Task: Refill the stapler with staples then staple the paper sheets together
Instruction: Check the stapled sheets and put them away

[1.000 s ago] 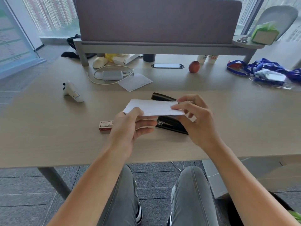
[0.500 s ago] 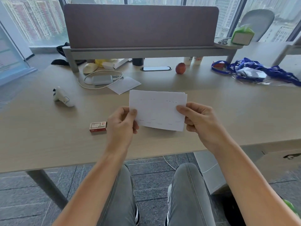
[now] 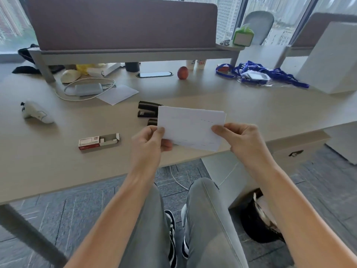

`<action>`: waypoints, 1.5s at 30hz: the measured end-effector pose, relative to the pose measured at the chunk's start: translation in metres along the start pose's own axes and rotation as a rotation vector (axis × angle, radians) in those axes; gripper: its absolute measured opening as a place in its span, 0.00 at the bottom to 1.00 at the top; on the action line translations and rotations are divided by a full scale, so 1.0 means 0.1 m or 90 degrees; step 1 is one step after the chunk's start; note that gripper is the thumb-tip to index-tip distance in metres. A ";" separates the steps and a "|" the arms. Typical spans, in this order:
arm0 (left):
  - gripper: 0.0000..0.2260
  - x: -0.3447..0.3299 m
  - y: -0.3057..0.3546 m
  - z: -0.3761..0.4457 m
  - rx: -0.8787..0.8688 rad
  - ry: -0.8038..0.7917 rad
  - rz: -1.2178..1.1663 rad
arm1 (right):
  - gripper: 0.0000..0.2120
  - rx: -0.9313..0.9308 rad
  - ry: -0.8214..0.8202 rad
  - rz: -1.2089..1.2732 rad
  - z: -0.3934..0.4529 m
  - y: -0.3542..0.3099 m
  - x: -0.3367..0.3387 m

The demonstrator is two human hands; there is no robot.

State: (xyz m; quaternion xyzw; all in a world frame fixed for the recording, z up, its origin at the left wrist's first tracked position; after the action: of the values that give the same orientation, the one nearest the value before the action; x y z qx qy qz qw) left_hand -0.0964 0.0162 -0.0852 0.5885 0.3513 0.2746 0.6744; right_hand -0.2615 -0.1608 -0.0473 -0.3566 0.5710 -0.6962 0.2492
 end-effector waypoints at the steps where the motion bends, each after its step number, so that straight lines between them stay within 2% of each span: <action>1: 0.08 -0.07 -0.01 0.01 0.010 -0.019 -0.013 | 0.05 0.006 0.021 -0.030 -0.05 0.00 0.07; 5: 0.10 -0.37 -0.06 0.04 0.032 -0.090 -0.058 | 0.09 -0.047 0.073 -0.044 -0.25 0.08 0.33; 9: 0.17 -0.78 -0.15 0.02 0.073 -0.156 -0.162 | 0.13 -0.073 0.129 0.040 -0.51 0.15 0.54; 12: 0.15 -1.12 -0.30 0.02 0.095 -0.211 -0.130 | 0.19 -0.097 0.183 0.108 -0.69 0.29 0.76; 14: 0.16 -1.35 -0.40 -0.01 0.107 -0.268 -0.117 | 0.18 -0.108 0.228 0.077 -0.82 0.39 0.92; 18: 0.14 -1.80 -0.56 -0.17 0.125 -0.361 -0.106 | 0.08 -0.106 0.316 -0.008 -1.13 0.54 1.27; 21: 0.11 -2.14 -0.71 -0.30 0.131 -0.372 -0.059 | 0.13 -0.100 0.359 -0.008 -1.36 0.68 1.53; 24: 0.10 -2.49 -0.93 -0.43 0.152 -0.380 -0.011 | 0.16 -0.146 0.397 0.012 -1.59 0.90 1.84; 32: 0.10 -3.36 -1.47 -0.81 0.223 -0.433 0.065 | 0.03 -0.324 0.434 0.147 -2.15 1.81 2.42; 40: 0.10 -3.76 -2.07 -0.83 0.303 -0.455 0.108 | 0.06 -0.395 0.497 0.228 -2.27 2.52 2.83; 42: 0.12 -3.83 -2.21 -0.78 0.292 -0.462 0.146 | 0.05 -0.410 0.520 0.231 -2.23 2.71 2.93; 45: 0.14 -3.90 -2.43 -0.67 0.213 -0.484 0.234 | 0.04 -0.421 0.565 0.244 -2.13 2.96 3.05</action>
State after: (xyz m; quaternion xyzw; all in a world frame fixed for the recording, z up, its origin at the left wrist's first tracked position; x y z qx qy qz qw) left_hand -0.3946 -0.2872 -0.2701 0.8010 0.0079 0.0941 0.5912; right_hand -0.6349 -0.3251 -0.2902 0.0198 0.8622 -0.5059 -0.0166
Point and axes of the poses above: each hand's wrist, its own z-axis towards the middle knuckle, its own x-axis out of the back of the hand, y = z × x, the point moved 6 cm from there along z, towards the middle knuckle, and after that the axes turned 10 degrees about -y, right-handed, at the moved point
